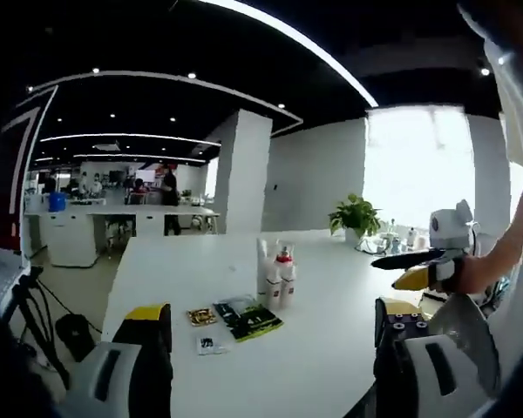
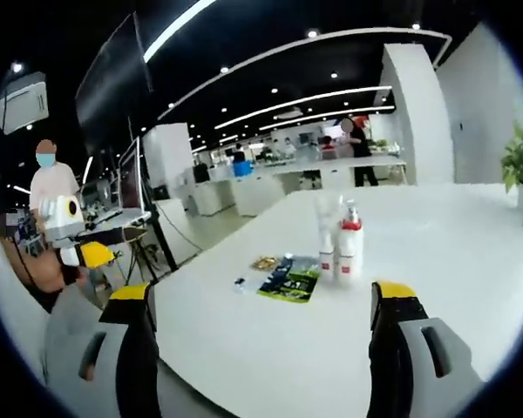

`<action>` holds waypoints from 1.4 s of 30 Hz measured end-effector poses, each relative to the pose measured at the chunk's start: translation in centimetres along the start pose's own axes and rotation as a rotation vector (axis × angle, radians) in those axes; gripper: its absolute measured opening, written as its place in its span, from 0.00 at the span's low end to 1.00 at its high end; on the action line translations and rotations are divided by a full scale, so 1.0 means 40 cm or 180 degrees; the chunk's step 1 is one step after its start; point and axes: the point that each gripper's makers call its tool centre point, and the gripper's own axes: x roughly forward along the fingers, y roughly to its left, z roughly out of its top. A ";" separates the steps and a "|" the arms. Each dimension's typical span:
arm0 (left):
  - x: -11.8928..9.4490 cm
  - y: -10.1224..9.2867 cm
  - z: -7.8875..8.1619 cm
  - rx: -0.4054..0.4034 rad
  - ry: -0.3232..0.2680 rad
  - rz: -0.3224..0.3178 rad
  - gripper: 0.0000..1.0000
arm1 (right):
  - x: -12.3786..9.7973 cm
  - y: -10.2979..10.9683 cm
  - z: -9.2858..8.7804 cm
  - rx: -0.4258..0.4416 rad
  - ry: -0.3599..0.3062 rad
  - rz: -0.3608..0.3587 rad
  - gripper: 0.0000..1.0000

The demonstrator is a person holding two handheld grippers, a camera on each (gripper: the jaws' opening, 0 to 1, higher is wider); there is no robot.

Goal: Arrange the skincare products in the storage area until every visible bottle or jar stands upright without overlapping.

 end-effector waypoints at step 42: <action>0.033 0.023 -0.091 -0.0030 0.0463 0.0421 1.00 | 0.028 -0.015 -0.093 0.0096 0.0489 0.0027 0.99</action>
